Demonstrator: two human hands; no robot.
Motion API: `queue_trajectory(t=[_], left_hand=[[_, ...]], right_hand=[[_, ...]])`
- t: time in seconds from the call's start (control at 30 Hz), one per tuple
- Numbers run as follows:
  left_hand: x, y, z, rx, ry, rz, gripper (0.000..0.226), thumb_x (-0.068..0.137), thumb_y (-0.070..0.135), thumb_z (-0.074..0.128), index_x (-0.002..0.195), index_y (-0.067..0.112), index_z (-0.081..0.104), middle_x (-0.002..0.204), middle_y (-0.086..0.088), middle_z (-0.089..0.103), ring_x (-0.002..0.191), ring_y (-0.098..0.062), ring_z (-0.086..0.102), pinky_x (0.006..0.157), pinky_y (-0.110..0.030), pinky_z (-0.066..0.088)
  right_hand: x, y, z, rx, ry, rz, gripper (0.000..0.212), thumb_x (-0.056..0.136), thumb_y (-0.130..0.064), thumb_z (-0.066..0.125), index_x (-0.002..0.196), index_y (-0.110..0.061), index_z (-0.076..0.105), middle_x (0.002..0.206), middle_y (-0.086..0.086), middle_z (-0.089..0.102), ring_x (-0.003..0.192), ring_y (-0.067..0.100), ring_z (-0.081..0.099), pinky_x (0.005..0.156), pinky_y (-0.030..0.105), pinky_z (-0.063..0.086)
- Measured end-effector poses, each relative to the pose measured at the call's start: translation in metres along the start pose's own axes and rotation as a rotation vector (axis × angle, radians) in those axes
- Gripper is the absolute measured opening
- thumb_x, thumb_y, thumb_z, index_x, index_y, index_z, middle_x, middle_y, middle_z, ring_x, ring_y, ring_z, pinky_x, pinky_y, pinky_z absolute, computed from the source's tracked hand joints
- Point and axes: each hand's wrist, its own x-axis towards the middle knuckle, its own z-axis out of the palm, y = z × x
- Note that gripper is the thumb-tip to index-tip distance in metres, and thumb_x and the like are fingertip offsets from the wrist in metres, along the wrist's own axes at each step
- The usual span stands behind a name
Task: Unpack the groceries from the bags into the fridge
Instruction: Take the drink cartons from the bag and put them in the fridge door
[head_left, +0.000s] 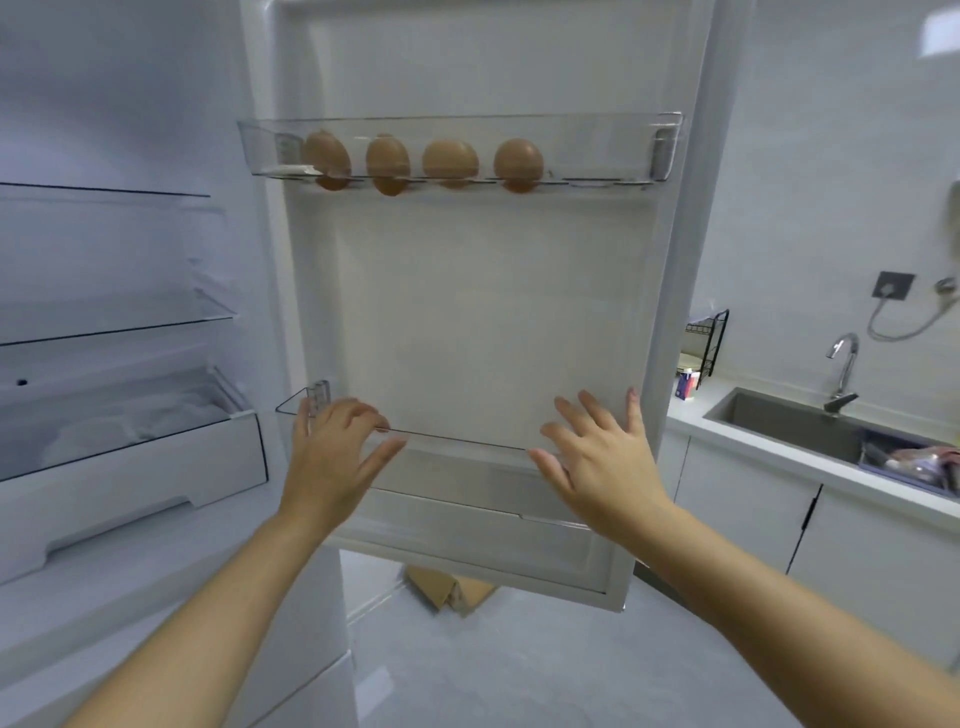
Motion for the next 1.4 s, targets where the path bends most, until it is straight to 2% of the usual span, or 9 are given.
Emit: queue_trajectory(t=[0.07,0.13,0.27,0.5,0.6,0.77,0.97,1.3,1.4], left_hand=[[-0.001,-0.008,0.003,0.021,0.028,0.052,0.062,0.092,0.069,0.026,0.091,0.022,0.065,0.094,0.008,0.064,0.097,-0.02,0.061,0.114,-0.044,0.011],[-0.002,-0.009,0.007,0.026,0.079,0.072,0.056,0.093,0.065,0.031,0.089,0.021,0.066,0.09,0.008,0.065,0.09,-0.019,0.063,0.114,-0.046,0.015],[-0.002,-0.009,0.011,0.019,0.12,0.084,0.051,0.092,0.062,0.037,0.089,0.021,0.066,0.088,0.007,0.065,0.088,-0.019,0.064,0.114,-0.047,0.017],[-0.001,-0.007,0.011,0.01,0.133,0.087,0.051,0.092,0.061,0.036,0.088,0.022,0.067,0.086,0.006,0.064,0.088,-0.019,0.061,0.114,-0.046,0.015],[-0.002,-0.007,0.01,0.013,0.121,0.087,0.048,0.091,0.06,0.038,0.09,0.021,0.068,0.088,0.006,0.065,0.089,-0.019,0.062,0.115,-0.044,0.013],[0.0,-0.006,0.009,0.001,0.104,0.075,0.059,0.093,0.065,0.029,0.093,0.022,0.068,0.089,0.006,0.065,0.09,-0.019,0.061,0.116,-0.041,0.008],[-0.002,-0.005,0.007,0.007,0.087,0.077,0.059,0.093,0.064,0.028,0.095,0.022,0.069,0.091,0.005,0.065,0.093,-0.019,0.061,0.116,-0.045,0.01],[-0.001,-0.006,0.005,0.008,0.029,0.074,0.056,0.092,0.062,0.031,0.104,0.022,0.068,0.098,0.003,0.065,0.1,-0.019,0.058,0.116,-0.047,0.009],[-0.001,-0.003,0.004,0.014,0.009,0.066,0.06,0.093,0.063,0.029,0.112,0.019,0.064,0.104,0.001,0.065,0.104,-0.021,0.058,0.116,-0.047,0.009]], right_hand=[[0.0,0.0,-0.005,0.01,-0.082,0.033,0.065,0.091,-0.06,0.019,0.101,-0.022,0.071,0.091,0.003,0.073,0.099,0.025,0.067,0.114,0.065,0.008],[0.001,0.0,-0.01,-0.024,-0.239,0.073,0.08,0.086,-0.067,0.0,0.119,-0.027,0.061,0.086,-0.001,0.073,0.1,0.019,0.067,0.117,0.056,-0.01],[0.001,0.0,-0.011,-0.046,-0.271,0.087,0.095,0.079,-0.074,-0.016,0.127,-0.03,0.053,0.09,-0.001,0.075,0.104,0.016,0.066,0.114,0.047,-0.019],[0.002,0.002,-0.013,-0.014,-0.269,0.087,0.097,0.077,-0.077,-0.014,0.126,-0.028,0.055,0.091,-0.001,0.075,0.104,0.017,0.066,0.118,0.047,-0.014],[0.002,0.003,-0.013,-0.011,-0.27,0.095,0.089,0.081,-0.073,-0.007,0.125,-0.027,0.056,0.089,0.0,0.075,0.103,0.017,0.066,0.119,0.049,-0.012],[0.003,0.005,-0.008,-0.022,-0.262,0.087,0.101,0.076,-0.076,-0.021,0.122,-0.029,0.056,0.089,-0.004,0.075,0.101,0.014,0.067,0.116,0.044,-0.018],[0.003,0.004,-0.012,-0.017,-0.304,0.105,0.085,0.082,-0.07,-0.006,0.122,-0.027,0.056,0.092,-0.002,0.075,0.104,0.015,0.066,0.117,0.045,-0.017],[0.004,0.003,-0.018,0.02,-0.332,0.102,0.086,0.081,-0.071,-0.005,0.125,-0.027,0.056,0.098,-0.003,0.074,0.109,0.014,0.063,0.117,0.046,-0.017],[0.002,0.004,-0.018,0.034,-0.324,0.104,0.084,0.082,-0.07,-0.002,0.129,-0.027,0.052,0.111,-0.003,0.07,0.119,0.016,0.056,0.119,0.049,-0.009]])
